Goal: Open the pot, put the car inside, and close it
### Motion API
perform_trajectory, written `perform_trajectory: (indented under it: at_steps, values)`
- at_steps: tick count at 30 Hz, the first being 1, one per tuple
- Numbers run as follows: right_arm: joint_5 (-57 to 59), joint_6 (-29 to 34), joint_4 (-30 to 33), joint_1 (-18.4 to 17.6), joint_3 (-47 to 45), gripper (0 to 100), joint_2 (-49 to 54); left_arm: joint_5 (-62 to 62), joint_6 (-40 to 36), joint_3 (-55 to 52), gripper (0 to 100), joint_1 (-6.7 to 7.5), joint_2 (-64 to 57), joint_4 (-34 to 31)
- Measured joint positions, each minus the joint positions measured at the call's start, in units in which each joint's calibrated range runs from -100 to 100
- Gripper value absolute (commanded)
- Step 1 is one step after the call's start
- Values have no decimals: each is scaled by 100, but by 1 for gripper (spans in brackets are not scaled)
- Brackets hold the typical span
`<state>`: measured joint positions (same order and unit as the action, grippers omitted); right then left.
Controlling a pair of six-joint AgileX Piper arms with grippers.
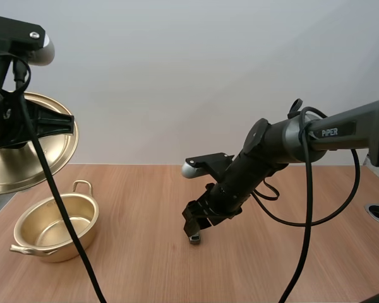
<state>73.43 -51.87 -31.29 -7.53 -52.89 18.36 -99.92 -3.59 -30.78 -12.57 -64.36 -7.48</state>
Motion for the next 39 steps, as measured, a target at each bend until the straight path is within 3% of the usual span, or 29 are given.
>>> perform_trajectory:
  at_steps: [7,17,36,37,39]
  values:
    - [-480,-80,-34,-48,0,100,-522,0,0,0,0,0,0,0]
    - [-1259,-77,159,-471,14,100,-669,0,41,0,0,0,0,0]
    - [-1573,-63,276,-538,499,100,-1956,0,101,0,0,0,0,0]
    - [-1621,-86,298,-538,510,85,-1987,0,101,0,0,0,0,0]
    - [-1714,-86,393,-538,510,23,-2081,0,101,0,0,0,0,0]
